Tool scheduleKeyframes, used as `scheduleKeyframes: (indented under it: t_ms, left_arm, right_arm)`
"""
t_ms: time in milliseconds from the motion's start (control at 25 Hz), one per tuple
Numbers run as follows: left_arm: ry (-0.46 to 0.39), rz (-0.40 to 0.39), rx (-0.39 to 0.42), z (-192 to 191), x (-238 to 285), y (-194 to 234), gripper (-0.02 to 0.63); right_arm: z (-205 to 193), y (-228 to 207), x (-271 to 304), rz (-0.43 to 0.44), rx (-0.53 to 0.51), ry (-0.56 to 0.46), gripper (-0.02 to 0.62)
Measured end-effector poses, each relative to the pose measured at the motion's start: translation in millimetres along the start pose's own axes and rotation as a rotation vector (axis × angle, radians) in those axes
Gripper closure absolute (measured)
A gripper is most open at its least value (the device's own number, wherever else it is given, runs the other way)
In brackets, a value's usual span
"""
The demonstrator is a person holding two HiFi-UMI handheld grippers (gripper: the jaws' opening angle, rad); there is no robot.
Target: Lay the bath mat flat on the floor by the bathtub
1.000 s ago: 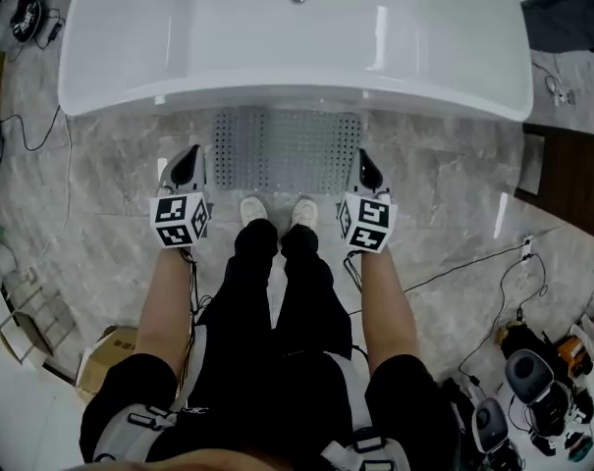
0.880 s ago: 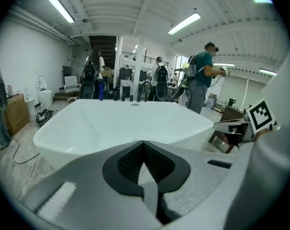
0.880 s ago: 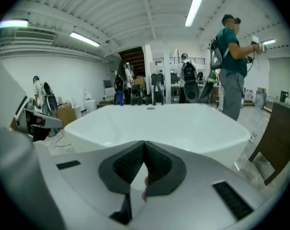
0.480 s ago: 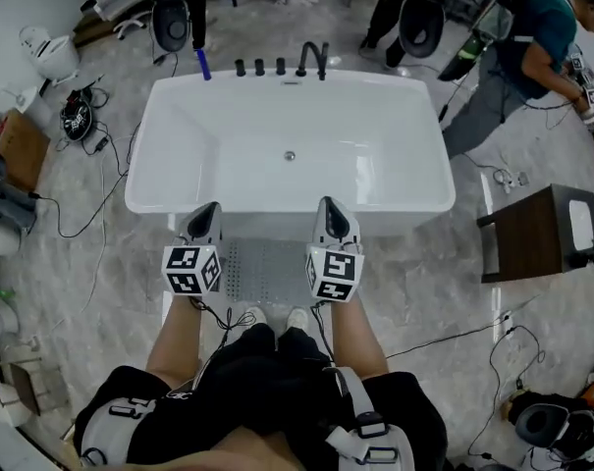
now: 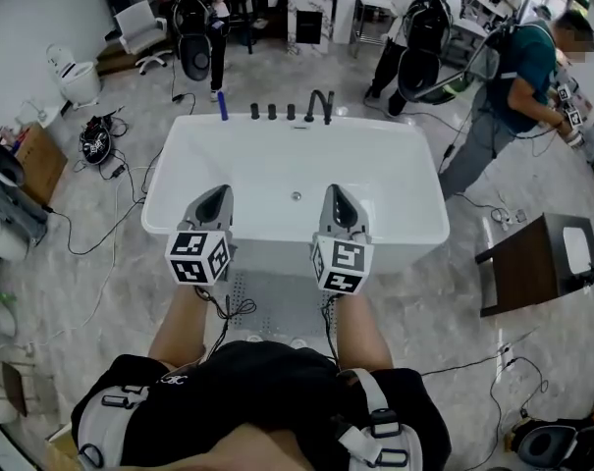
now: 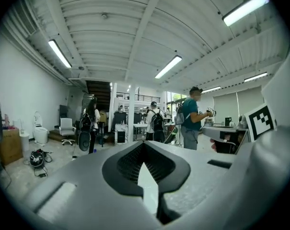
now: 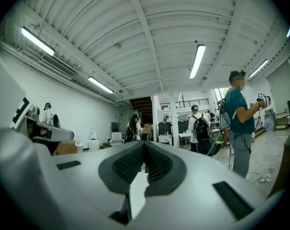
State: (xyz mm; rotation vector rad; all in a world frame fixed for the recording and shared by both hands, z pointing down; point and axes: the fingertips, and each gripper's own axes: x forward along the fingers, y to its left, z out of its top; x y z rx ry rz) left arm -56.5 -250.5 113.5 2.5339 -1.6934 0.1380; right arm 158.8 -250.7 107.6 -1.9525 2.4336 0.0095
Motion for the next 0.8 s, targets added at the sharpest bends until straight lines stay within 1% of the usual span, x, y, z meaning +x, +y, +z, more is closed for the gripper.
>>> scheduleKeyframes:
  t_ms: [80,200,280,480,800]
  left_arm:
    - [-0.01,-0.015,-0.014,4.6,0.4,-3.7,0.604]
    - [-0.019,-0.012,0.016,10.3,3.6,-3.3,0.604]
    - [-0.021,-0.014,0.022,12.1,7.4,-3.3,0.604]
    - [-0.025,-0.002,0.016,11.8,15.8,-1.8,0.604]
    - [-0.019,-0.013,0.017,6.1,8.4,9.7,0.604]
  right_arm:
    - [2.3,0.2,2.0,0.001,0.003,-0.002,0.592]
    - [6.0,3.0,7.6,0.008,0.001,-0.007,0.592]
    - [8.3,3.3,10.3,0.013,0.001,-0.015,0.592]
    - [10.0,-1.7,13.8,0.02,-0.017,-0.028,0.592]
    - [5.6,12.3,9.0,0.007,-0.022,-0.022,0.592]
